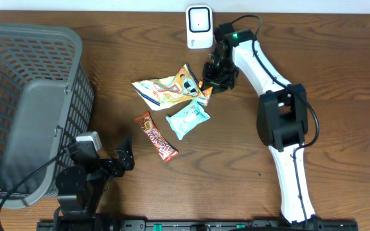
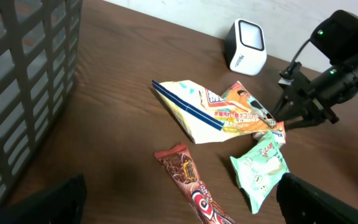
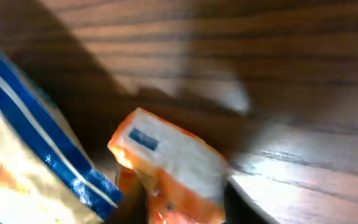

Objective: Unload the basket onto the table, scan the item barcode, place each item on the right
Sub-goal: 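Move the right gripper back to the orange tissue pack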

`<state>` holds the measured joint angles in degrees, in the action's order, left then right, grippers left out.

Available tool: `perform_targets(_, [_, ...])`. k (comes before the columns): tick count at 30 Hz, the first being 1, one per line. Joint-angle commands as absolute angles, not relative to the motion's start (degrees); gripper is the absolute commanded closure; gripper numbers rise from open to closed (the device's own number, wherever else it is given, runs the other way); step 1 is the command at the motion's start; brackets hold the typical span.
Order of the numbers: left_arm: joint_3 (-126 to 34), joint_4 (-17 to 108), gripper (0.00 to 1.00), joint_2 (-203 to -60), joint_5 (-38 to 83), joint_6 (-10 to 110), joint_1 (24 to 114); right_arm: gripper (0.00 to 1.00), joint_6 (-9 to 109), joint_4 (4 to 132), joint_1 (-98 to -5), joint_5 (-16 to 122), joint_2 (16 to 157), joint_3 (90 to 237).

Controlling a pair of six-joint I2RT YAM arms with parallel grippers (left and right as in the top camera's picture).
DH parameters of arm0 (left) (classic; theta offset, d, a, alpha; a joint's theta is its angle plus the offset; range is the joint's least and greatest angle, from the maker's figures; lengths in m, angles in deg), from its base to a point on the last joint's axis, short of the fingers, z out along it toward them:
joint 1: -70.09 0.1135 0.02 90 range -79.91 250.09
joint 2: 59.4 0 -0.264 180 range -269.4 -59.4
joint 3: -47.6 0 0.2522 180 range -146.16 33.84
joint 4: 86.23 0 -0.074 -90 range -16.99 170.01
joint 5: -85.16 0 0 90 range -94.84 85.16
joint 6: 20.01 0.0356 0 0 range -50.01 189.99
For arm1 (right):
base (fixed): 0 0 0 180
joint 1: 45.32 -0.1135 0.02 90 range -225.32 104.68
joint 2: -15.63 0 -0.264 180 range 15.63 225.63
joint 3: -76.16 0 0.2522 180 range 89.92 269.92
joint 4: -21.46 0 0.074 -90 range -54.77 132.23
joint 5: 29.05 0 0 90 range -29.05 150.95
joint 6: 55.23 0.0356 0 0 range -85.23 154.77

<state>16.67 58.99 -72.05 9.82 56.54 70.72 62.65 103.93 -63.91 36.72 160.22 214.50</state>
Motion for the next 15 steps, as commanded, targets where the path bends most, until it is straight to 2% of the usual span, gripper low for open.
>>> perform_targets(1, [16.9, 59.0, 0.02, -72.0, 9.5, 57.3, 70.7, 0.99, 64.3, 102.5, -64.3, 38.4, 160.4, 209.3])
perform_targets(8, [16.9, 59.0, 0.02, -72.0, 9.5, 57.3, 70.7, 0.99, 56.7, 102.3, -62.0, 37.8, 158.9, 209.7])
perform_targets(15, [16.9, 59.0, 0.02, -72.0, 9.5, 57.3, 70.7, 0.99, 22.0, 105.7, -54.6, 9.4, 156.5, 209.8])
